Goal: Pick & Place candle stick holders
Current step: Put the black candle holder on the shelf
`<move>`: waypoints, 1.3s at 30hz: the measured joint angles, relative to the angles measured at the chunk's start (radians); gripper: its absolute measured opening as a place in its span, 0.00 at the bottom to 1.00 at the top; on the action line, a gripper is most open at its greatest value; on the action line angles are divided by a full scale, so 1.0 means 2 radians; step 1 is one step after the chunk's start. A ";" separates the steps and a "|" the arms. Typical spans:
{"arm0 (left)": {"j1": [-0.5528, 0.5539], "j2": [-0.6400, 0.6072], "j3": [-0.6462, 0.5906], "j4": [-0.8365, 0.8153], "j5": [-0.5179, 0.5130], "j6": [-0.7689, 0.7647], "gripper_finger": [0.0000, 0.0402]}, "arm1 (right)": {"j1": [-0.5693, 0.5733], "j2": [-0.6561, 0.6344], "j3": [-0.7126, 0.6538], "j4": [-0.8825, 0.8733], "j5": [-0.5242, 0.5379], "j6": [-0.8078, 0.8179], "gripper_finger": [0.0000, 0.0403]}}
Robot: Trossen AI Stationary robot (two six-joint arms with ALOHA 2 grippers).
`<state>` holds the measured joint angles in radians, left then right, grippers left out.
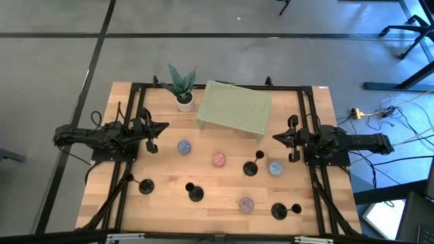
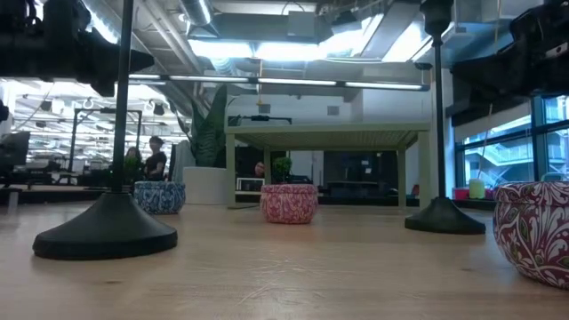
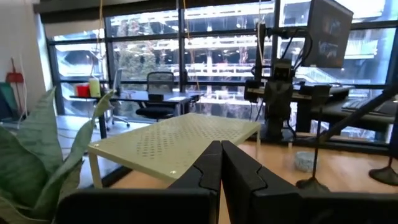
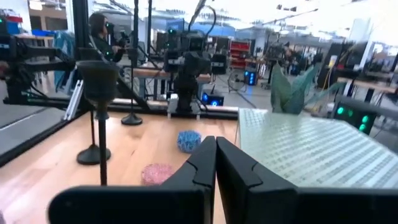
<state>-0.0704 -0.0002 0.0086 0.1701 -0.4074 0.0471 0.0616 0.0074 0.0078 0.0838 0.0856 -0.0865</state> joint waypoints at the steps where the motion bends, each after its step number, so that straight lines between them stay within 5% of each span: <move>1: 0.000 0.000 0.000 0.006 0.000 0.007 0.01 | 0.000 0.000 0.000 0.006 0.000 0.001 0.04; 16: 0.000 0.000 0.000 0.010 0.029 0.020 0.01 | 0.000 0.000 0.000 0.081 0.001 0.000 0.04; 21: 0.000 0.000 0.000 0.022 0.037 -0.025 0.01 | 0.000 0.000 0.000 0.123 0.051 0.006 0.05; 31: 0.000 0.013 0.000 0.060 0.074 -0.026 0.03 | 0.000 0.000 0.000 0.134 0.041 0.015 0.35; 39: 0.000 0.063 0.031 0.063 0.074 -0.013 0.22 | 0.000 0.001 0.000 0.164 0.026 0.013 0.55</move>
<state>-0.0704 0.1256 0.0706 0.2956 -0.2592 0.0203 0.0620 0.0093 0.0078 0.4127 0.1379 -0.0598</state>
